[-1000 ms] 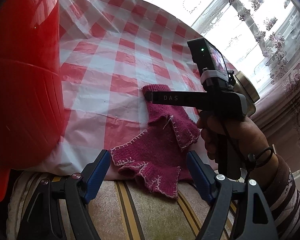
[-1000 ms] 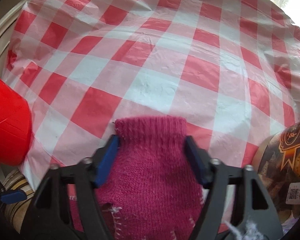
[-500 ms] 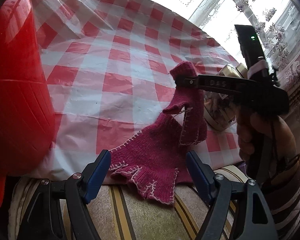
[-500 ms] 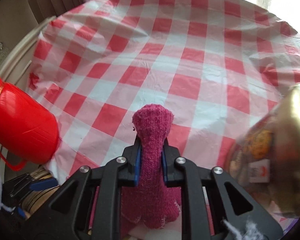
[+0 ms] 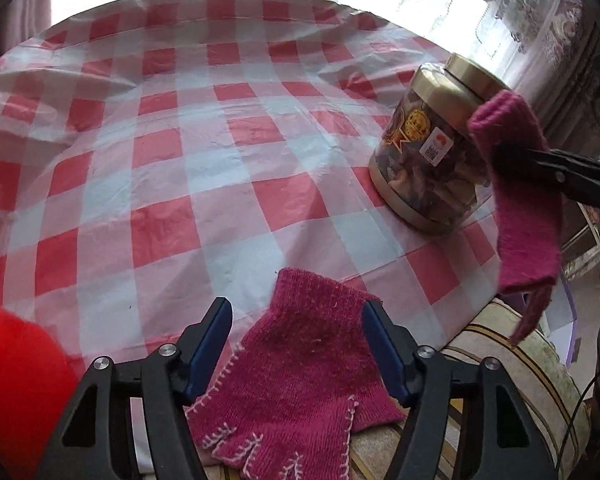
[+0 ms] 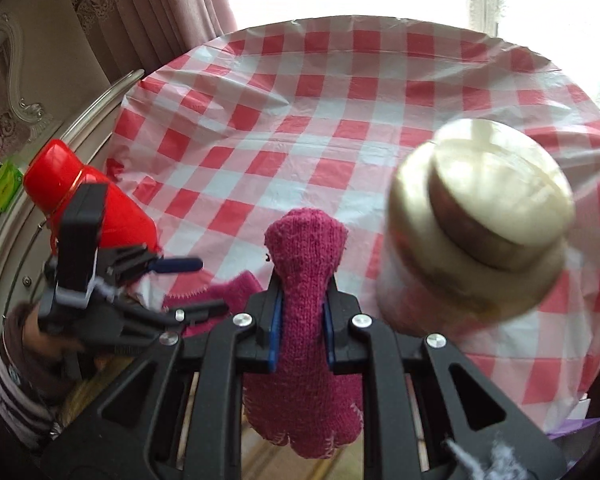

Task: Organize soft objects
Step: 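Lift the pink mitten with the right tool while the left tool grasps the other mitten, then carry both mittens over the box and open the left tool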

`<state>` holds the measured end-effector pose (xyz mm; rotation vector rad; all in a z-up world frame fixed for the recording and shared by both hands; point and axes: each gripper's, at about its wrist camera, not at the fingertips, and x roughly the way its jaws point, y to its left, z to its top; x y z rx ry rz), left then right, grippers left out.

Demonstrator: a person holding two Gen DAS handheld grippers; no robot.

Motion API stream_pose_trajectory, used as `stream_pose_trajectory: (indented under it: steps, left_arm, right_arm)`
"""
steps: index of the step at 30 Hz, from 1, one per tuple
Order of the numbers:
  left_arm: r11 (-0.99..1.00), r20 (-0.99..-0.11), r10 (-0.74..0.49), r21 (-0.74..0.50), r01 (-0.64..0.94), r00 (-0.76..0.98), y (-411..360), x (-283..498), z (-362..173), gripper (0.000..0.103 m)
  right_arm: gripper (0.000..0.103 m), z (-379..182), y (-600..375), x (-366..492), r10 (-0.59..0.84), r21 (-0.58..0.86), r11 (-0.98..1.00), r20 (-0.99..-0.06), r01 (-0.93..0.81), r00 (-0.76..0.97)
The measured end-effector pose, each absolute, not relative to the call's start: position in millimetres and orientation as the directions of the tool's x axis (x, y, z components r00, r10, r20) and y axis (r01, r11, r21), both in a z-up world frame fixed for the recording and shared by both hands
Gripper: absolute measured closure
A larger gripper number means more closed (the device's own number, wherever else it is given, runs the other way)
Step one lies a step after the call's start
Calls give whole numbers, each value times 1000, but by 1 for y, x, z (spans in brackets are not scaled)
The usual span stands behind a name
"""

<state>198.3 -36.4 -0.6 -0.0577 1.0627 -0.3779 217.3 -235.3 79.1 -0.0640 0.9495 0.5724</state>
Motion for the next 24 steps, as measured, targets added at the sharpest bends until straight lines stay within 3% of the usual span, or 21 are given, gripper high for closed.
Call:
stream_pose_trajectory:
  steps: [5, 7, 9, 15, 24]
  left_arm:
    - [925, -870, -326, -213, 315, 370, -45, 221, -12, 38]
    - [921, -878, -333, -225, 316, 344, -47, 229, -19, 46]
    - [916, -891, -325, -213, 339, 318, -52, 234, -24, 63]
    - [902, -894, -332, -208, 377, 300, -59, 231, -23, 87]
    - [898, -815, -388, -230, 374, 431, -71, 201, 38, 89]
  right_arm:
    - [83, 82, -276, 202, 422, 203, 866, -787, -458, 450]
    - [83, 83, -292, 197, 420, 212, 872, -786, -440, 453]
    - [83, 84, -304, 191, 410, 209, 880, -787, -426, 461]
    - [83, 88, -339, 176, 387, 214, 902, -786, -374, 483]
    - [83, 94, -379, 150, 370, 237, 922, -773, -306, 516]
